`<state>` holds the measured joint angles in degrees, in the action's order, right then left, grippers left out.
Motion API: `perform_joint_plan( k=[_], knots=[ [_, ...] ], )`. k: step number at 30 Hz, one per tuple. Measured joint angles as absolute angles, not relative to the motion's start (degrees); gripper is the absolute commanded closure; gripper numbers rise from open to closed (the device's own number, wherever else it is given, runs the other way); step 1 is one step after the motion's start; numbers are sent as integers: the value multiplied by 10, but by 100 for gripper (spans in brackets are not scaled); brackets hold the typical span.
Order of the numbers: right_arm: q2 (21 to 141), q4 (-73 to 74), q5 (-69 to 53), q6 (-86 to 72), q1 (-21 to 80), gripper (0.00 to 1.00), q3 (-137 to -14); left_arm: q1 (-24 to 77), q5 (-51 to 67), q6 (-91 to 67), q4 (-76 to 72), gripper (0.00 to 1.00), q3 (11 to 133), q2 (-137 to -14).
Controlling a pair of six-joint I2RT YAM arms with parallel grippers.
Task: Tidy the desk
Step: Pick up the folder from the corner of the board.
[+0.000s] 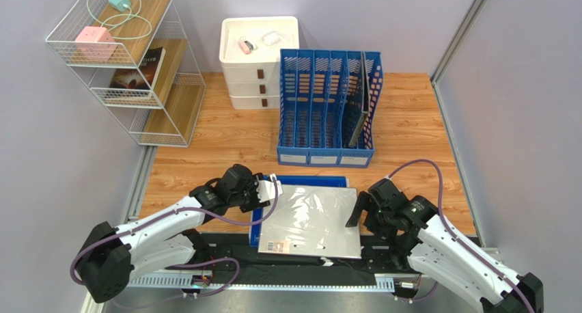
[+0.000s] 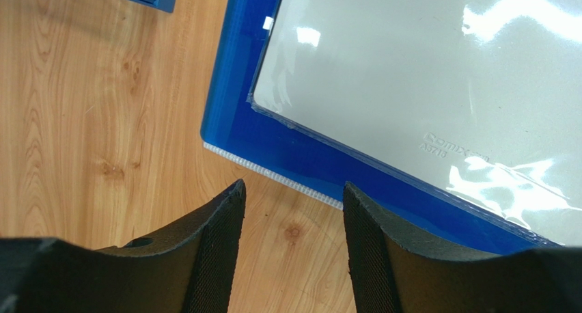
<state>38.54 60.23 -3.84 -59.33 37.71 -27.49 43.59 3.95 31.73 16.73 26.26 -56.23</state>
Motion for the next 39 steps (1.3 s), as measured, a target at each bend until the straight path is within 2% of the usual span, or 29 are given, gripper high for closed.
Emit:
perform_joint_plan(
  k=[9,20,27,39],
  knots=[
    [462,536,-112,-596,380,0,-232,452,35,317,145,40,258,-602],
    [497,499,-136,-612,401,0,-230,470,26,315,127,39,249,-611],
    [446,430,-168,-668,422,0,-200,484,5,315,113,39,249,-638],
    [376,401,-143,-714,429,0,-179,490,-20,319,109,39,249,-638]
  ],
)
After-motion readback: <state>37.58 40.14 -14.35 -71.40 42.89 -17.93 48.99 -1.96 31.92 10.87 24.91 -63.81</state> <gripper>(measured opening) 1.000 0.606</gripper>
